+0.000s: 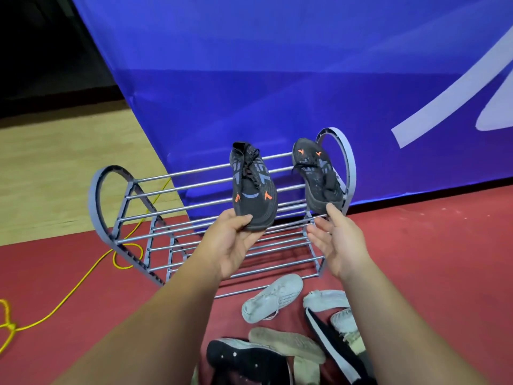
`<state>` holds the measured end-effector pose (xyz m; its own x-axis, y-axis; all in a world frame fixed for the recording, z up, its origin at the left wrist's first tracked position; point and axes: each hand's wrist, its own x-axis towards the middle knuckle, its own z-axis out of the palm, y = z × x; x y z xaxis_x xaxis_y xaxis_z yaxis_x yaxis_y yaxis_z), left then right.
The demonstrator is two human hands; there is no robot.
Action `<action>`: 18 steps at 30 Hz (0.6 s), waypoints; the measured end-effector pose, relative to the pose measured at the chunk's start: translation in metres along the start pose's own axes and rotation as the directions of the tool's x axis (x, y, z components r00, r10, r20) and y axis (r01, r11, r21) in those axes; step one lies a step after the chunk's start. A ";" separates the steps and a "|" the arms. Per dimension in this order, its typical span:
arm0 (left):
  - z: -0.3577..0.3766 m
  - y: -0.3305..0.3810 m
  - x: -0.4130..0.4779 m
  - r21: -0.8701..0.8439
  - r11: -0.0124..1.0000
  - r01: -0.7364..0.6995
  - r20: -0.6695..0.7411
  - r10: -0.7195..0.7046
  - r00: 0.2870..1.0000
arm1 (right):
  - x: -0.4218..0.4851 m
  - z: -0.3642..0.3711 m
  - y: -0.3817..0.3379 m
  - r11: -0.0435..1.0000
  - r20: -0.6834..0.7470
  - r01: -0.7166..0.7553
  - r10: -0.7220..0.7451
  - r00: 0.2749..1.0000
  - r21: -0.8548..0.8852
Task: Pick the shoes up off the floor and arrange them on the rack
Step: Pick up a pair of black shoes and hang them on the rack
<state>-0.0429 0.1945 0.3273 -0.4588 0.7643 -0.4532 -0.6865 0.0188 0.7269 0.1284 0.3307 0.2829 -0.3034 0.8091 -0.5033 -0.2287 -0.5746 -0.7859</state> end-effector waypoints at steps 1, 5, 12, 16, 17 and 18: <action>0.002 -0.003 0.002 0.000 1.000 0.004 0.001 -0.004 1.000 | 0.001 -0.002 0.002 1.000 0.009 0.023 -0.023 1.000 -0.018; 0.012 -0.011 0.015 -0.017 1.000 0.003 0.012 -0.003 1.000 | 0.006 -0.007 0.001 0.977 0.017 0.141 -0.140 0.990 -0.163; 0.043 -0.021 0.040 -0.020 0.999 -0.033 0.004 0.033 0.999 | 0.020 0.004 -0.011 0.960 -0.010 0.217 -0.223 0.975 -0.177; 0.051 -0.023 0.052 0.012 0.998 -0.058 -0.038 0.059 0.998 | 0.027 0.008 -0.011 0.953 0.001 0.261 -0.264 0.965 -0.155; 0.051 -0.023 0.055 0.028 0.998 -0.062 -0.048 0.063 0.997 | 0.029 0.009 -0.012 0.954 0.002 0.268 -0.270 0.963 -0.137; 0.051 -0.023 0.056 0.047 0.997 -0.064 -0.055 0.067 0.996 | 0.030 0.008 -0.012 0.955 0.002 0.272 -0.274 0.962 -0.118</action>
<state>-0.0238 0.2703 0.3113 -0.5339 0.7273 -0.4313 -0.6283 0.0002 0.7780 0.1141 0.3612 0.2801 -0.2309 0.9353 -0.2681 -0.1919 -0.3139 -0.9299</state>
